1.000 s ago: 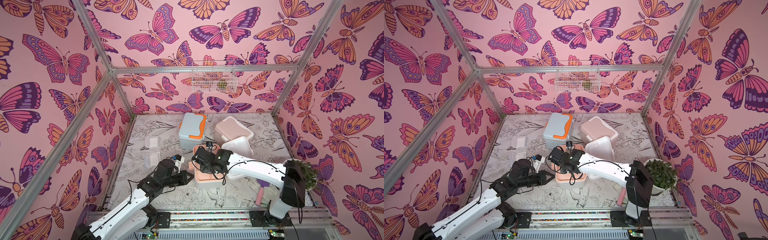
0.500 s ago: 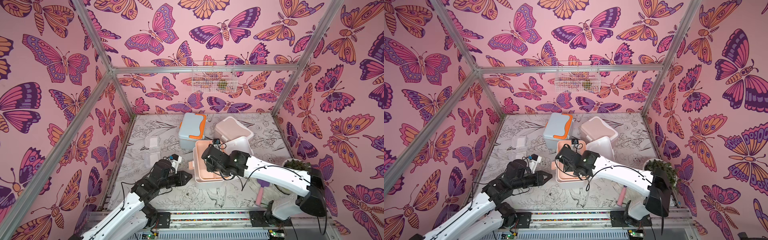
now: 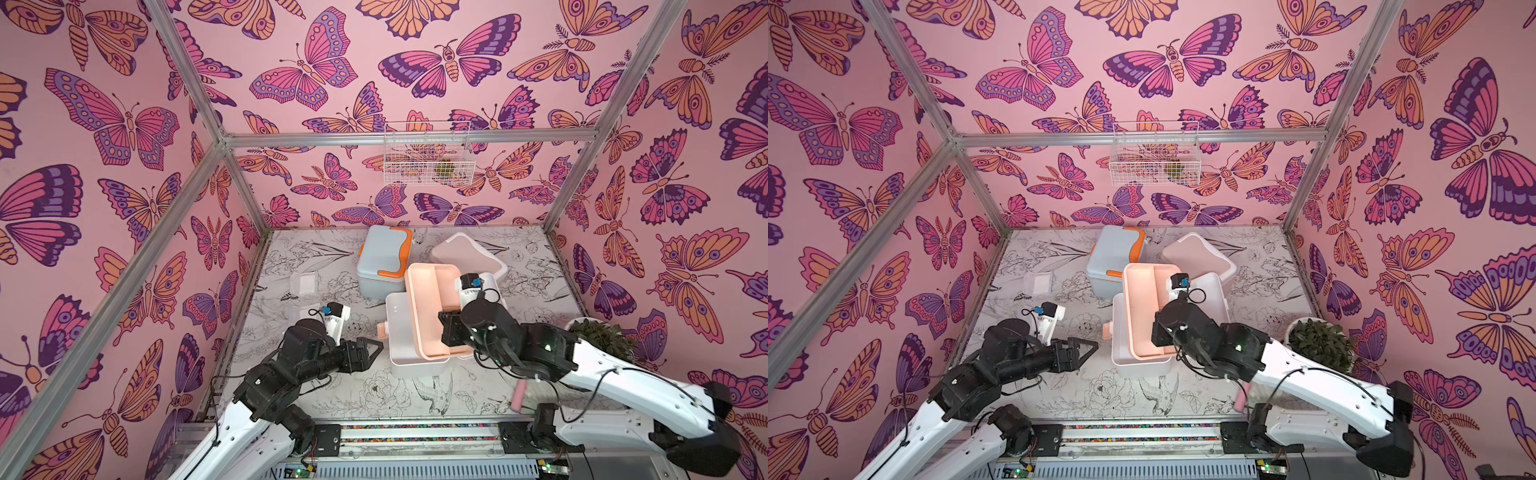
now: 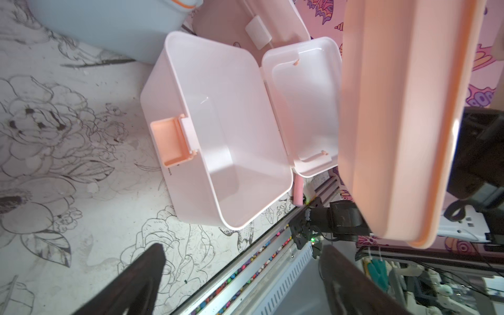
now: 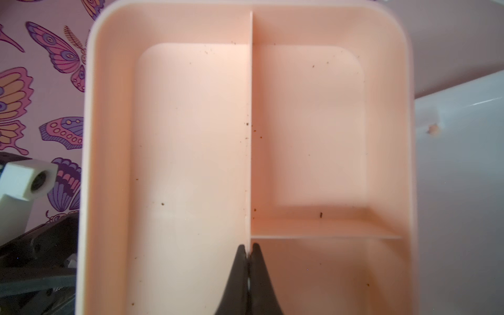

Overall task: Open first aid kits and take out gauze
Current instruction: Place the compartment layer in the first aid kit.

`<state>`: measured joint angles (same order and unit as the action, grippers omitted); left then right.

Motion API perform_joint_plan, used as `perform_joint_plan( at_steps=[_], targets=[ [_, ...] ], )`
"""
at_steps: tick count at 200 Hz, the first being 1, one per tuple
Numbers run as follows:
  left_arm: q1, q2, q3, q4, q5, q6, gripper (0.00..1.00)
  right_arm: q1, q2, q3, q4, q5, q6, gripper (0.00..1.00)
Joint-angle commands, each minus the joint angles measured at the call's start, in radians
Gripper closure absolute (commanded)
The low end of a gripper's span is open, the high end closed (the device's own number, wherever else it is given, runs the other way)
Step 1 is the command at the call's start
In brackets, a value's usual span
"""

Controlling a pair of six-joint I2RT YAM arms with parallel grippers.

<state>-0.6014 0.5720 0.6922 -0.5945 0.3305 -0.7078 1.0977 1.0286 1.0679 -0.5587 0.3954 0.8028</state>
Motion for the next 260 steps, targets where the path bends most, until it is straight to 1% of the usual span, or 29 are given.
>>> perform_joint_plan(
  at_steps=[1, 27, 45, 67, 92, 123, 158, 180, 212, 235, 260],
  targets=[
    [0.006, -0.026, 0.042, -0.064, -0.017, 0.032, 0.01, 0.008, -0.106, -0.037, 0.060, 0.037, -0.054, 1.00],
    [0.007, -0.063, 0.068, -0.093, -0.039, 0.042, 0.00, 0.008, -0.248, -0.106, 0.065, 0.079, -0.075, 1.00],
    [0.007, -0.065, 0.082, -0.108, -0.063, 0.056, 0.00, 0.007, -0.319, -0.133, 0.051, 0.110, -0.087, 1.00],
    [0.009, -0.036, 0.095, -0.106, -0.098, 0.068, 0.00, 0.007, -0.369, -0.145, 0.037, 0.129, -0.126, 1.00],
    [0.013, 0.011, 0.107, -0.088, -0.114, 0.077, 0.00, 0.005, -0.374, -0.129, 0.017, 0.159, -0.171, 1.00],
    [0.021, 0.052, 0.093, -0.041, -0.098, 0.069, 0.00, 0.003, -0.339, -0.090, 0.007, 0.125, -0.214, 1.00],
    [0.032, 0.105, 0.104, -0.023, -0.053, 0.067, 0.00, -0.002, -0.215, 0.010, -0.049, 0.033, -0.251, 1.00],
    [0.042, 0.115, 0.109, -0.025, -0.017, 0.065, 0.00, -0.007, -0.142, 0.046, -0.061, -0.012, -0.255, 1.00],
    [0.050, 0.109, 0.081, -0.020, 0.026, 0.050, 0.00, -0.017, -0.075, 0.061, -0.041, -0.038, -0.239, 1.00],
    [0.052, 0.108, 0.041, -0.011, 0.001, 0.047, 0.00, -0.039, -0.022, 0.062, -0.037, -0.060, -0.224, 1.00],
    [0.052, 0.080, -0.004, 0.028, -0.038, 0.001, 0.00, -0.062, 0.021, 0.052, 0.004, -0.134, -0.220, 1.00]
  ],
)
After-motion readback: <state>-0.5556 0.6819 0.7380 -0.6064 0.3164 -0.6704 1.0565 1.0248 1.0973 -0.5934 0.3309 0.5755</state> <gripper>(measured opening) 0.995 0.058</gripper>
